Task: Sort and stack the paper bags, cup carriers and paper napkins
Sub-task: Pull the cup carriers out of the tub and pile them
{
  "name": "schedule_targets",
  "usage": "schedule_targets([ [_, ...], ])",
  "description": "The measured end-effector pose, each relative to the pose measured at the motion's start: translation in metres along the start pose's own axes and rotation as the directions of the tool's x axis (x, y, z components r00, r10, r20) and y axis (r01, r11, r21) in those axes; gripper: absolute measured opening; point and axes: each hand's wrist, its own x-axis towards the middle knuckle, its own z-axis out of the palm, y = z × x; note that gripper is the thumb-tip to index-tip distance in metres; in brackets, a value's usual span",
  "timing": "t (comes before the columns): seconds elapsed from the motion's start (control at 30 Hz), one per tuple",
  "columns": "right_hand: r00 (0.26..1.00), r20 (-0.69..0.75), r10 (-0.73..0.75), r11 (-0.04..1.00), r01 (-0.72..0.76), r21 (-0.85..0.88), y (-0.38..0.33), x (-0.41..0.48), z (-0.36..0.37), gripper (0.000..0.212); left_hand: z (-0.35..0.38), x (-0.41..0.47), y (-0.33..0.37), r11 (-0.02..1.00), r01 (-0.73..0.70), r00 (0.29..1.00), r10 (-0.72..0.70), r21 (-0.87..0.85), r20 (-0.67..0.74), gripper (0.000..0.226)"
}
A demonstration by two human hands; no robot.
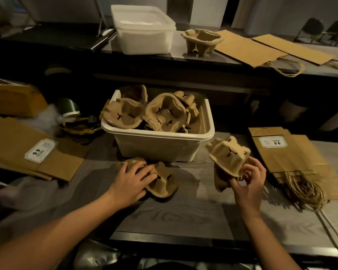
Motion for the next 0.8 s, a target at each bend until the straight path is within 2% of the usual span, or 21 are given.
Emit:
schedule_targets([
  [0.1, 0.965, 0.207, -0.159, 0.98, 0.18, -0.085, 0.001, -0.012, 0.012, 0.041, 0.008, 0.005, 0.001, 0.999, 0.054, 0.998, -0.054, 0.008, 0.032, 0.083],
  [0.17, 0.918, 0.363, -0.158, 0.97, 0.214, -0.119, 0.007, -0.02, 0.023, 0.038, 0.012, 0.008, 0.004, 0.996, 0.087, 0.994, -0.087, 0.008, 0.062, 0.084],
  [0.23, 0.898, 0.412, -0.151, 0.965, 0.224, -0.134, 0.011, -0.022, 0.033, 0.032, 0.015, 0.009, 0.007, 0.996, 0.094, 0.992, -0.094, 0.001, 0.084, 0.083],
  [0.37, 0.882, 0.45, -0.14, 0.948, 0.251, -0.197, 0.018, -0.013, 0.044, 0.032, 0.019, 0.001, 0.007, 0.999, 0.039, 0.997, -0.037, -0.015, 0.069, 0.08],
  [0.47, 0.784, 0.61, -0.114, 0.922, 0.312, -0.229, 0.027, -0.004, 0.048, 0.044, 0.02, -0.006, 0.0, 0.999, -0.036, 0.998, 0.035, 0.015, 0.049, 0.078],
  [0.6, 0.69, 0.722, -0.037, 0.879, 0.366, -0.305, 0.03, 0.007, 0.042, 0.053, 0.024, -0.011, -0.01, 0.998, -0.056, 0.997, 0.055, 0.008, 0.046, 0.075],
  [0.7, 0.609, 0.792, 0.044, 0.811, 0.44, -0.384, 0.032, 0.015, 0.037, 0.055, 0.027, -0.013, -0.014, 0.994, -0.1, 0.992, 0.097, -0.041, -0.085, 0.055],
  [0.73, 0.622, 0.783, 0.021, 0.822, 0.435, -0.368, 0.032, 0.016, 0.034, 0.051, 0.023, -0.012, -0.015, 0.992, -0.111, 0.985, 0.101, -0.064, -0.137, 0.049],
  [0.77, 0.675, 0.737, -0.042, 0.854, 0.407, -0.324, 0.032, 0.014, 0.032, 0.044, 0.018, -0.009, -0.016, 0.989, -0.126, 0.975, 0.108, -0.082, -0.194, 0.045],
  [0.8, 0.758, 0.643, -0.109, 0.898, 0.352, -0.263, 0.029, 0.012, 0.03, 0.035, 0.01, -0.005, -0.017, 0.985, -0.148, 0.958, 0.119, -0.094, -0.26, 0.042],
])
